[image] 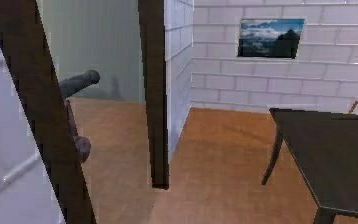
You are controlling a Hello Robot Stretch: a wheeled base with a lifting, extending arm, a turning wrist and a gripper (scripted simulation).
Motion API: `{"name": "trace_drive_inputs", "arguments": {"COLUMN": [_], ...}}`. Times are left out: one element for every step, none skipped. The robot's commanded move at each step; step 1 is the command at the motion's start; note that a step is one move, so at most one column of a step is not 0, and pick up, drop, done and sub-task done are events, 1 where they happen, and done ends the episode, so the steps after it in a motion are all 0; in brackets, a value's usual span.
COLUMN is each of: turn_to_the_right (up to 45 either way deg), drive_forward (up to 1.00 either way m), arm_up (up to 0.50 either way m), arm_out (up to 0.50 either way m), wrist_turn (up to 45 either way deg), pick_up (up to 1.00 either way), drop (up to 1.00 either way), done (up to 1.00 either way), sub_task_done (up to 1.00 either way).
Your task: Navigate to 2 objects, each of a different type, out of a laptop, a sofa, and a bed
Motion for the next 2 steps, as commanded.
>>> {"name": "trace_drive_inputs", "arguments": {"turn_to_the_right": [0.0,9.0], "drive_forward": [0.45,0.00], "arm_up": [0.00,0.00], "arm_out": [0.00,0.00], "wrist_turn": [0.0,0.0], "pick_up": [0.00,0.00], "drop": [0.00,0.00], "done": [0.00,0.00], "sub_task_done": [0.00,0.00]}}
